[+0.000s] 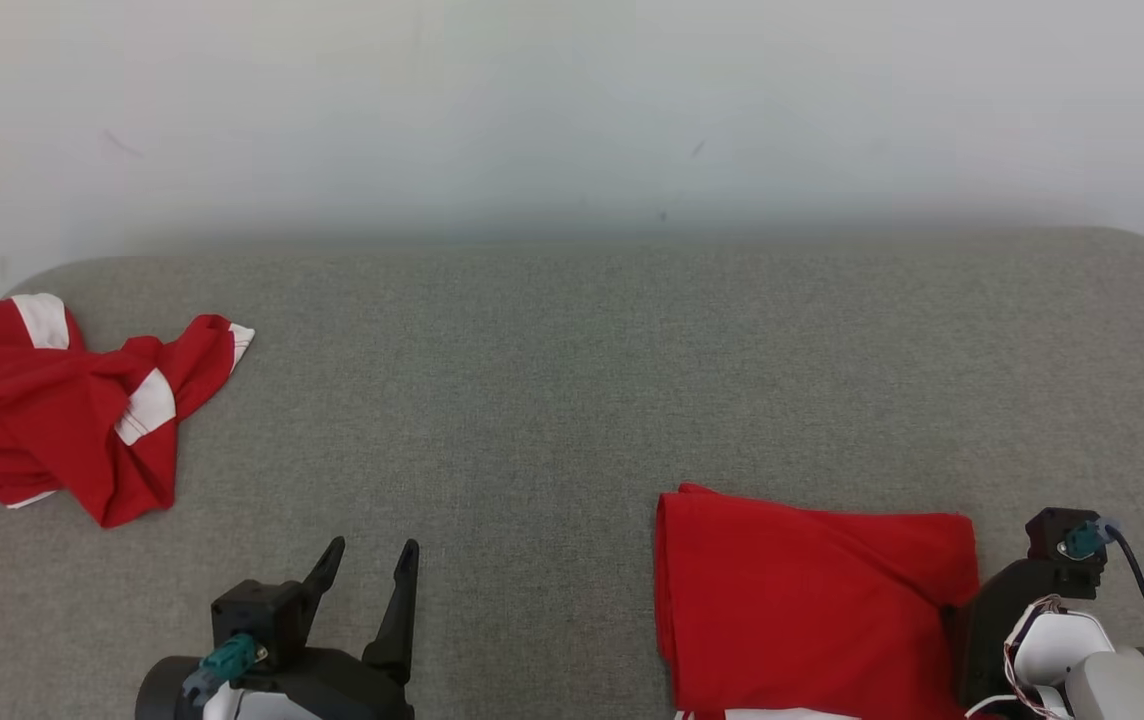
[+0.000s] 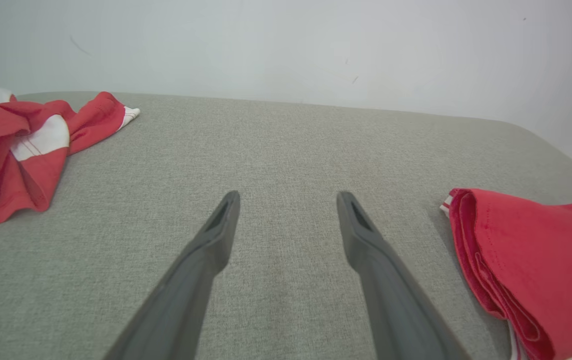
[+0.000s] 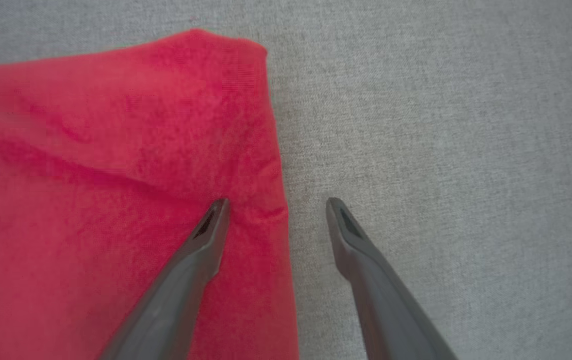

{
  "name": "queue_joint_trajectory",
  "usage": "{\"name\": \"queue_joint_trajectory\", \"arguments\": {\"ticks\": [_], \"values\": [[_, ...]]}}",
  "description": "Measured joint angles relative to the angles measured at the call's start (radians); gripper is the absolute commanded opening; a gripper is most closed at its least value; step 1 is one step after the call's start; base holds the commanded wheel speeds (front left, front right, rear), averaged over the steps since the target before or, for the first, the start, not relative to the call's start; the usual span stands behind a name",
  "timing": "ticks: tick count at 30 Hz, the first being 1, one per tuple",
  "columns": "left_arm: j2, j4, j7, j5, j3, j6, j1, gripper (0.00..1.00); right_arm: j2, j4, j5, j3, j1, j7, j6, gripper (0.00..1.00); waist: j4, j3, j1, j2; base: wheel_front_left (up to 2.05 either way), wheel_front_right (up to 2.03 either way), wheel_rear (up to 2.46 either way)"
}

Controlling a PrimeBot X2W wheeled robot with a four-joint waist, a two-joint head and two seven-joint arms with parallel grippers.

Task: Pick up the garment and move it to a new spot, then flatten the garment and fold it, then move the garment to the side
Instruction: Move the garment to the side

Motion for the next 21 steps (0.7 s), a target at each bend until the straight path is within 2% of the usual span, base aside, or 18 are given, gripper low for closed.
{"name": "queue_joint_trajectory", "arguments": {"ticks": [6, 7, 8, 9, 10, 12, 13, 14, 21], "values": [[0.002, 0.001, 0.003, 0.000, 0.000, 0.000, -0.002, 1.00, -0.006, 0.039, 0.003, -0.002, -0.035, 0.010, 0.001, 0.97, 0.009, 0.014, 0.0000, 0.0000, 0.00, 0.00, 0.00], [0.002, 0.001, 0.003, 0.000, 0.000, 0.000, -0.003, 1.00, -0.006, 0.047, 0.004, -0.003, -0.040, 0.010, 0.003, 0.87, 0.010, 0.016, 0.0000, 0.0000, 0.00, 0.00, 0.00], [0.002, 0.001, 0.003, 0.000, 0.000, 0.000, -0.004, 1.00, -0.006, 0.055, 0.006, -0.004, -0.044, 0.010, 0.005, 0.73, 0.011, 0.017, 0.0000, 0.0000, 0.00, 0.00, 0.00], [0.002, 0.001, 0.006, 0.000, -0.001, 0.000, -0.008, 1.00, -0.006, 0.059, 0.007, -0.006, -0.049, 0.018, 0.006, 0.52, 0.012, 0.018, 0.0000, 0.0000, 0.00, 0.00, 0.00], [0.002, 0.001, 0.007, 0.000, -0.004, 0.000, -0.014, 1.00, -0.006, 0.063, 0.012, -0.013, -0.054, 0.018, 0.006, 0.44, 0.013, 0.019, 0.0000, 0.0000, 0.00, 0.00, 0.00], [-0.001, 0.001, 0.012, 0.000, -0.009, -0.008, -0.023, 1.00, -0.009, 0.077, 0.027, -0.033, -0.057, 0.026, 0.006, 0.34, 0.018, 0.022, 0.0000, 0.0000, 0.00, 0.00, 0.00], [-0.002, 0.002, 0.012, 0.000, -0.010, -0.007, -0.024, 1.00, -0.012, 0.091, 0.033, -0.041, -0.060, 0.027, 0.006, 0.06, 0.023, 0.025, 0.0000, 0.0000, 0.00, 0.00, 0.00], [-0.001, 0.002, 0.012, 0.000, -0.009, -0.007, -0.024, 1.00, -0.012, 0.094, 0.033, -0.041, -0.064, 0.030, 0.006, 0.00, 0.025, 0.026, 0.0000, 0.0000, 0.00, 0.00, 0.00], [0.000, 0.005, 0.012, 0.000, -0.007, -0.007, -0.024, 1.00, -0.037, 0.112, 0.009, -0.019, -0.096, 0.016, 0.007, 0.00, 0.031, 0.026, 0.0000, 0.0000, 0.00, 0.00, 0.00]]}}
